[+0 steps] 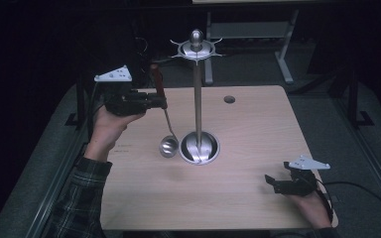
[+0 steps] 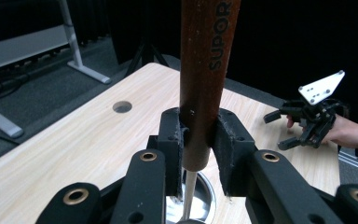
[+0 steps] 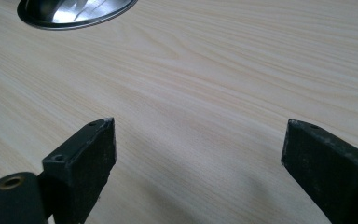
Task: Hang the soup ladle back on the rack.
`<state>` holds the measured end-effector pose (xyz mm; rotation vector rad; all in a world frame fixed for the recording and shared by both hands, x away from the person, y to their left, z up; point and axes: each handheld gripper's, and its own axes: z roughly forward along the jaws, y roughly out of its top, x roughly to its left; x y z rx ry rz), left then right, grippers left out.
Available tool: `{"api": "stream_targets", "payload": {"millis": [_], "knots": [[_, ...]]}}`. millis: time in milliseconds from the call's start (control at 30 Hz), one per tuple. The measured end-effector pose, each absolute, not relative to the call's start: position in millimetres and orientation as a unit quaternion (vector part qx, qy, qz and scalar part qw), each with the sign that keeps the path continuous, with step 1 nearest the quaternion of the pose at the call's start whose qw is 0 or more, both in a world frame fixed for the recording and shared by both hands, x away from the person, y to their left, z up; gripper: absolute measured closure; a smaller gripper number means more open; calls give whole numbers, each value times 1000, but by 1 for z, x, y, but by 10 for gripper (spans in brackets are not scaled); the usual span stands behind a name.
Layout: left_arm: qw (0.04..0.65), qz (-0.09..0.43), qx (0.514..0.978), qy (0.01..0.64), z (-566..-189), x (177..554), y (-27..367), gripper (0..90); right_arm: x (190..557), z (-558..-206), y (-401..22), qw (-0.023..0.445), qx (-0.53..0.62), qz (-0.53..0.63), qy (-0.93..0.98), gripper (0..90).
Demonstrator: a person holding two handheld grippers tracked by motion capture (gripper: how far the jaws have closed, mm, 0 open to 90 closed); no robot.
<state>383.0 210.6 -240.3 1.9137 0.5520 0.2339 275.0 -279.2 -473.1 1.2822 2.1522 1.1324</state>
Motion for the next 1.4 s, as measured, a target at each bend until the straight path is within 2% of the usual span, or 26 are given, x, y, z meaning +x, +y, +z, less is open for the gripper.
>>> {"api": "stream_targets", "payload": {"millis": [533,1400], "knots": [[546,100,807,204,-212,385,199,735,275,-473,-279,195,458,404,768,96],[553,79,809,185,-208,394,186,735,275,-473,-281,195,459,404,767,96]]}}
